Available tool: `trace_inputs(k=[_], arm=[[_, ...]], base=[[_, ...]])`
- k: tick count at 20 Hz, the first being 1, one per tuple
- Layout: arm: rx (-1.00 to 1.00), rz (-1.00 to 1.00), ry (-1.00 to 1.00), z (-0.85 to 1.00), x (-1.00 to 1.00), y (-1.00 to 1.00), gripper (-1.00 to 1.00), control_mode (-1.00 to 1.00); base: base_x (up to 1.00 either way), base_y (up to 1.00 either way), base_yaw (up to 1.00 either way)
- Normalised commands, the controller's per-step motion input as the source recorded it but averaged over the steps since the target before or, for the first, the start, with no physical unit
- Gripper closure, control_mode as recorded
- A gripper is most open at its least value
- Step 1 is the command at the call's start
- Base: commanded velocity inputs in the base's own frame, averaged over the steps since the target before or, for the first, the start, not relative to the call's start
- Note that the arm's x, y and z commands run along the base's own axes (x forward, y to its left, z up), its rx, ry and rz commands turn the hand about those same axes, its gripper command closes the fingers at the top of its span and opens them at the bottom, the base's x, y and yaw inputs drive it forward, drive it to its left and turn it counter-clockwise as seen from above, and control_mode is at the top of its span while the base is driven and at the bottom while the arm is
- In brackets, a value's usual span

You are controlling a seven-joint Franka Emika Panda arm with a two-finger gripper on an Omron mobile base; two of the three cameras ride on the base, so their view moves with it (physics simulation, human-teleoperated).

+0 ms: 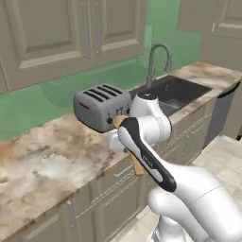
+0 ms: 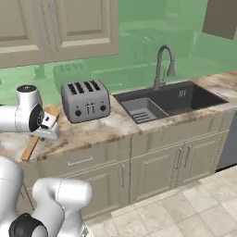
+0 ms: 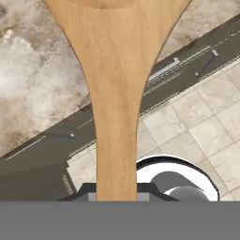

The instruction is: Organize the utensils by type. Pick up the wooden spoons from the counter and place them in the open cabinet. Then pick up the metallic utensils from the counter and place them in the open drawer.

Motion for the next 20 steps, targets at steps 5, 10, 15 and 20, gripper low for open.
trace_inputs(k=[5,10,15,20], arm=[[0.00,0.00,0.00,0.00,0.00,0.00,1.00,1.00],[0.00,0.00,0.00,0.00,0.00,0.00,1.00,1.00],[0.00,0.00,0.00,0.00,0.00,0.00,1.00,1.00],[0.00,0.00,0.00,0.00,0.00,0.00,1.00,1.00]], base=[[0.00,-0.06,-0.93],[0.00,-0.11,-0.92],[0.15,-0.11,-0.84],[0.27,-0.02,-0.66]])
